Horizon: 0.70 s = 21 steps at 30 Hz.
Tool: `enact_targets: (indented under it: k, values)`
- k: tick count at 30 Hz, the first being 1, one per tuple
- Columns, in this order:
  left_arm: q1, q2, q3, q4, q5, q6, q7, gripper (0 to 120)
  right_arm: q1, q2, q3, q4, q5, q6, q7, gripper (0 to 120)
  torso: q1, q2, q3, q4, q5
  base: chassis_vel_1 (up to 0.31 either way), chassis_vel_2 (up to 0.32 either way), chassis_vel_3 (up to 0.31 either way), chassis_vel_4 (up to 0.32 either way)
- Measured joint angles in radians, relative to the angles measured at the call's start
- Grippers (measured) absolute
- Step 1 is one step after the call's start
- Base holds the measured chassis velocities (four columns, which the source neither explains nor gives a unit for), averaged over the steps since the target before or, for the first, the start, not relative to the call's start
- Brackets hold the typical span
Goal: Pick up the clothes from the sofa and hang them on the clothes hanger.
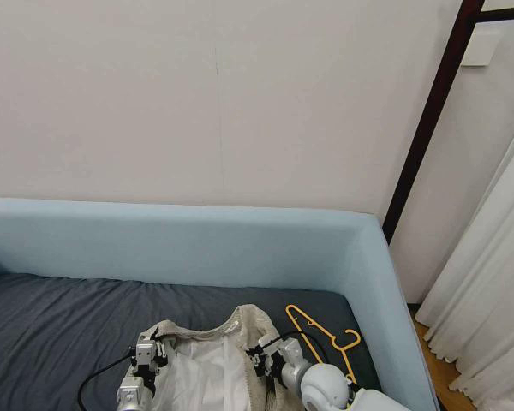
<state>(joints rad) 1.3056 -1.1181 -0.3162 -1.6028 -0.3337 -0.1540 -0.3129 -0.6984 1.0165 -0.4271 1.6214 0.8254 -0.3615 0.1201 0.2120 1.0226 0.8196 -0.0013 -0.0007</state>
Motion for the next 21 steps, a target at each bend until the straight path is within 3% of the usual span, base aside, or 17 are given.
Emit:
enact_targets:
  k: [10,14,21]
  values:
    - [0.044,0.107,-0.039,-0.194,-0.073,0.028,-0.009,0,-0.009,-0.111,0.158,0.228,0.187,-0.005,0.015,0,0.000,0.000,0.000,0.0002,0.0001,0.000,0.000,0.000,0.000]
    - [0.037,0.166,-0.069,-0.311,-0.160,0.073,-0.028,0,0.019,-0.171,0.225,0.331,0.290,-0.025,0.033,0,0.000,0.000,0.000,0.0000,0.0000,0.000,0.000,0.000,0.000]
    - [0.032,0.223,-0.108,-0.438,-0.253,0.138,-0.054,0,0.068,-0.213,0.279,0.404,0.395,-0.049,0.057,0,0.000,0.000,0.000,-0.0001,-0.0001,0.000,0.000,0.000,0.000]
